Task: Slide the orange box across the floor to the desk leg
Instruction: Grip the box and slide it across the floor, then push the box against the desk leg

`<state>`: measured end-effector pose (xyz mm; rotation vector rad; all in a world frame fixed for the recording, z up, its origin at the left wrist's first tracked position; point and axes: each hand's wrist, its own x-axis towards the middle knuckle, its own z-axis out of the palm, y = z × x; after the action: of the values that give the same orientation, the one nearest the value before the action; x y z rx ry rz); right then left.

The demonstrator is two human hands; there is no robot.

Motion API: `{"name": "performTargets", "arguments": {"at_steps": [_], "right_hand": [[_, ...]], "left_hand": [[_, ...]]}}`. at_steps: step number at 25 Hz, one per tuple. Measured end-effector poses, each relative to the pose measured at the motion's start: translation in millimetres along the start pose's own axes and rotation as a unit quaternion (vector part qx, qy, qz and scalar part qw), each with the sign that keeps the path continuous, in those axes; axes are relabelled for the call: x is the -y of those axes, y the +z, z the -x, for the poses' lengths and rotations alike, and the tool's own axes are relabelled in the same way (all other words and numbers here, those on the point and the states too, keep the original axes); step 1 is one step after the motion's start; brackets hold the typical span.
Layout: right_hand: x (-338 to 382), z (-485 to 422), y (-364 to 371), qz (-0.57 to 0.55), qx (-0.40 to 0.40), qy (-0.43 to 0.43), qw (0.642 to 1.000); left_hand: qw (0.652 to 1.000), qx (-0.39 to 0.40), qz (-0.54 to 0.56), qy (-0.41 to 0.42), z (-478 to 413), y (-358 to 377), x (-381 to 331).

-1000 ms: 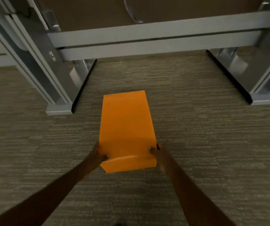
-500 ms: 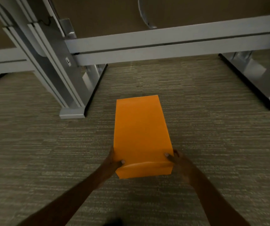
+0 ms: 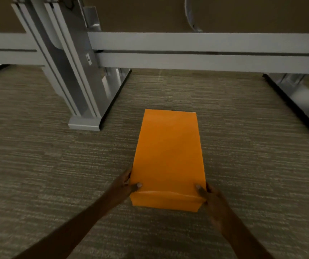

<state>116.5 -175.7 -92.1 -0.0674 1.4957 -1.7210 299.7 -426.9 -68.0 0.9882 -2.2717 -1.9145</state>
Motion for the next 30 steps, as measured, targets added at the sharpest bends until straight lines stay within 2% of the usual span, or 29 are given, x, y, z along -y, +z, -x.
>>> {"name": "performTargets", "arguments": {"at_steps": [6,10,15,20,24,27,28,29,30], "right_hand": [[-4,-28,86,-0.023,0.003,-0.007,1.000],[1,-61,136,-0.005,0.019,-0.023,1.000],[1,-101,181,0.033,0.084,-0.048,0.995],[0,-141,208,0.125,0.094,-0.055,0.986],[2,-158,205,0.091,0.135,-0.040,0.986],[10,-177,211,0.149,0.129,-0.070,0.978],[13,-181,216,0.196,0.108,-0.106,0.969],[15,-182,221,0.271,0.080,-0.169,0.944],[14,-180,226,0.356,0.057,-0.243,0.901]], "left_hand": [[0.999,0.023,-0.026,0.016,-20,-100,-22],[1.000,-0.011,-0.013,0.001,-32,-154,-26],[0.998,-0.054,0.035,0.017,-50,-209,-18],[0.991,-0.123,0.036,0.032,-64,-221,14],[0.977,-0.193,0.039,0.081,-75,-212,39],[0.964,-0.243,0.025,0.107,-86,-205,40],[0.958,-0.265,0.017,0.105,-87,-201,37],[0.953,-0.284,0.008,0.104,-88,-195,34],[0.948,-0.301,0.004,0.103,-88,-188,32]]}}
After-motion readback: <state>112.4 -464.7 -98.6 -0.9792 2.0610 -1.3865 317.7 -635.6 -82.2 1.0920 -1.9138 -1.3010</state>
